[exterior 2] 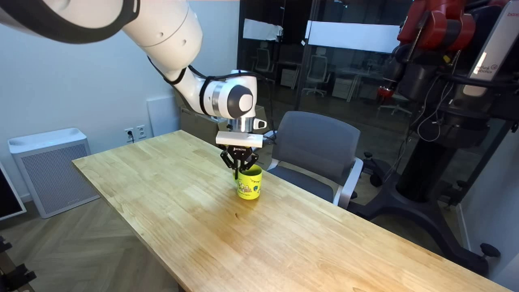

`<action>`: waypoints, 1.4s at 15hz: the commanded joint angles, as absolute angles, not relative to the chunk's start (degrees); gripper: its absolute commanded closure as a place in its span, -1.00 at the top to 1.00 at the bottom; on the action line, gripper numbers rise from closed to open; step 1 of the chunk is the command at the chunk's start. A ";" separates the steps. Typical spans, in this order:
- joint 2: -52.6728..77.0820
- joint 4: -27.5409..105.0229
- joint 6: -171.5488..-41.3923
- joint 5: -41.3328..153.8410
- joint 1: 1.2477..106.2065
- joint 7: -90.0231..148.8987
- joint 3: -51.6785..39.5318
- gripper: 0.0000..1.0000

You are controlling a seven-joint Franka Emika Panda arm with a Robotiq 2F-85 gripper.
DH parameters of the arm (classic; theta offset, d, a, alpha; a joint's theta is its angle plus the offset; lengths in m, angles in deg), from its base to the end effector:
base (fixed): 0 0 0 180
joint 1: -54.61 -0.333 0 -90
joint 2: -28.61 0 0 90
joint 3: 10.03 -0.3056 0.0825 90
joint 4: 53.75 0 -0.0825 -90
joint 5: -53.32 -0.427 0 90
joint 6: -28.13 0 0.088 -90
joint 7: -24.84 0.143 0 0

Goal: Move the cup away from you

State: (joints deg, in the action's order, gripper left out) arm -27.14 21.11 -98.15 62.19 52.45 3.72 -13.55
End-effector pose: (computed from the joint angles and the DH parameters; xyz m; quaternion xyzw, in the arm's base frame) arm 0.7524 0.0579 0.0733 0.9627 0.2659 -0.0408 0.0296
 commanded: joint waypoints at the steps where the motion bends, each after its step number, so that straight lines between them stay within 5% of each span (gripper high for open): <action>1: -27.99 18.61 -97.90 62.46 52.29 5.04 -13.16 -0.95; 3: -27.93 18.71 -97.72 62.73 52.19 4.97 -12.91 -0.93; 4: -27.87 18.79 -97.68 62.81 52.15 5.01 -12.80 -0.31; 6: -27.73 18.88 -97.66 62.82 52.17 5.08 -12.71 -0.19; 14: -24.93 21.49 -99.15 63.98 50.89 7.43 -11.52 0.92; 16: -23.32 22.83 -98.58 64.26 50.17 9.38 -11.15 1.00; 17: -26.27 20.13 -98.91 63.59 51.69 6.08 -12.55 0.81; 21: -25.11 20.82 -98.77 63.81 50.94 7.26 -12.20 1.00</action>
